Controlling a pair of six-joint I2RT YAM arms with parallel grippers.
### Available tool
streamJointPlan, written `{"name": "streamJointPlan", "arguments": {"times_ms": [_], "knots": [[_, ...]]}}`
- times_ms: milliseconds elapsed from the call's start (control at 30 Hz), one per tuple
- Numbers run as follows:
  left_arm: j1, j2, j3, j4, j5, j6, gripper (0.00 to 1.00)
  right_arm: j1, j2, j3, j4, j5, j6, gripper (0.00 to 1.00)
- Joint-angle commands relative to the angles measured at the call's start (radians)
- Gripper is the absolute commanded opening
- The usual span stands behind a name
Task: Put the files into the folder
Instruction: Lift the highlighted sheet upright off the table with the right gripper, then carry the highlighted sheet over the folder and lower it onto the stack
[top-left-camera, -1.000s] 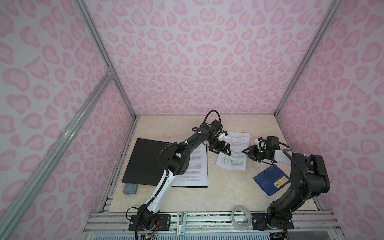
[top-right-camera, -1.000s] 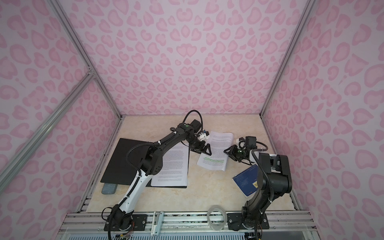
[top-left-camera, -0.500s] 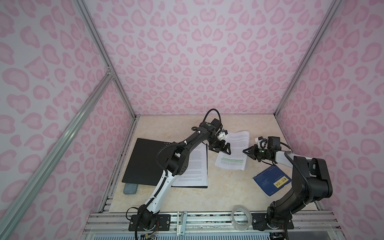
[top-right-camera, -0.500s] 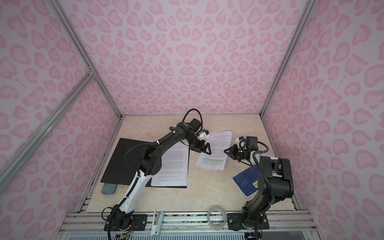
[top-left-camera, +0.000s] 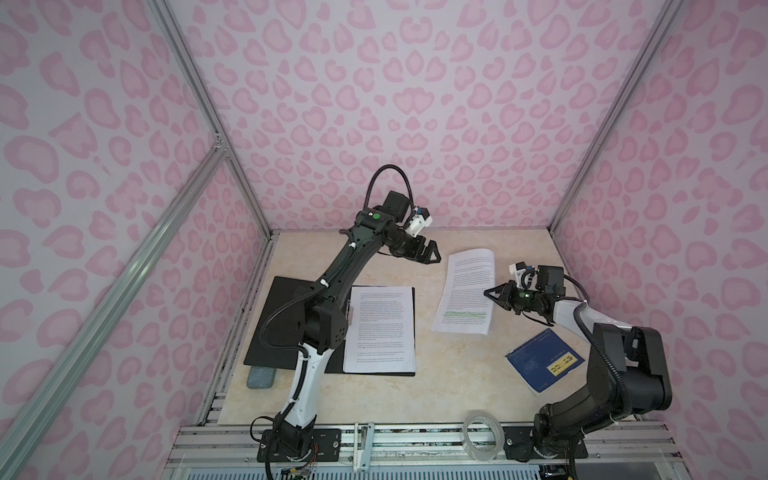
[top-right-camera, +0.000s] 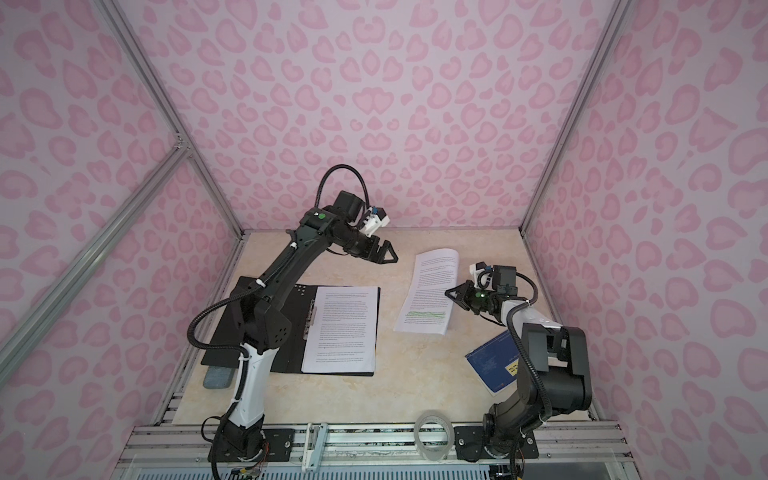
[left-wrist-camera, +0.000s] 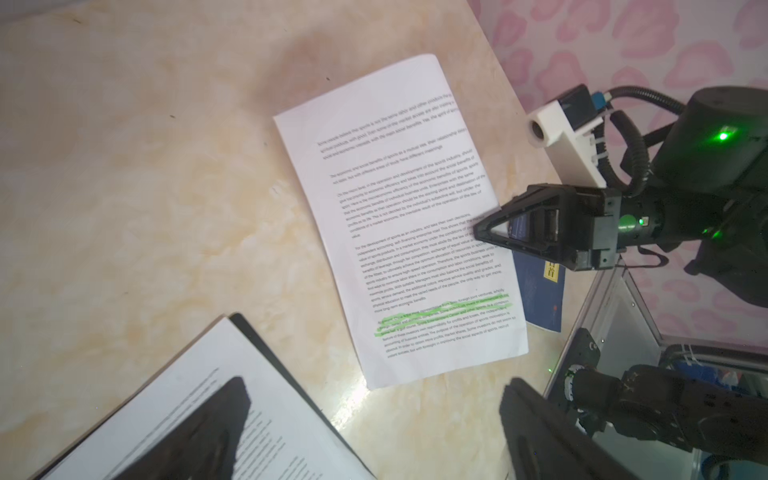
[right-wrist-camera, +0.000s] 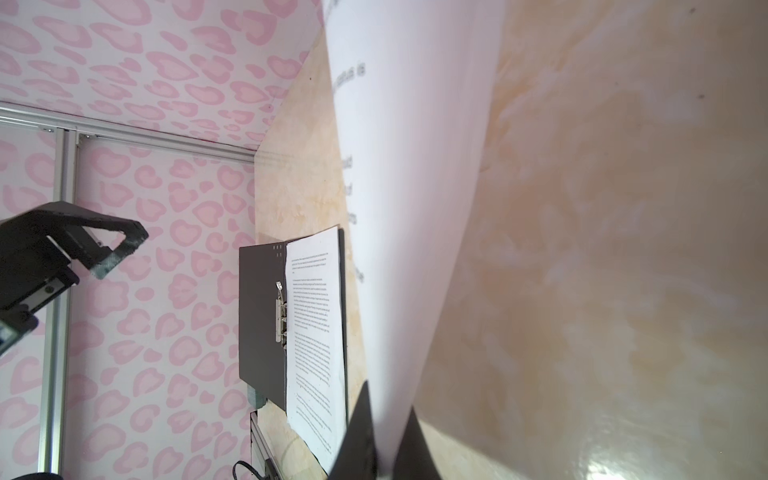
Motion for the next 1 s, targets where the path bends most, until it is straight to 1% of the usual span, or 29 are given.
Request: {"name": "streamJointPlan", "arguments": {"times_ms": [0,167,300,567,700,800,967], "knots": [[0.072,-0.054,0.005,-0.028,0.020,-0.013,0.98,0.011,-0.017,0.034,-0.043,-0.019,-0.018,0.10],[0.187,-0.116,-0.006,-0.054,0.038,-0.009,0.98,0.041,-0.035,0.101,-0.105,-0.005,-0.027,0.10],[0.261,-0.173,-0.068,-0.054,0.069,-0.011,0.98,0.079,-0.052,0.143,-0.130,-0.003,-0.012,0.10],[0.356,-0.274,-0.203,-0.069,0.073,0.031,0.98,0.207,-0.085,0.210,-0.163,0.007,0.033,0.10],[0.405,-0.305,-0.245,-0.081,0.123,0.028,0.98,0.287,-0.088,0.195,-0.100,0.014,0.098,0.11],[0.433,-0.315,-0.265,-0.098,0.160,0.028,0.98,0.354,-0.081,0.180,-0.061,0.043,0.135,0.11],[0.461,-0.337,-0.318,-0.100,0.189,0.040,0.98,0.452,-0.062,0.120,0.065,0.095,0.230,0.13]]}}
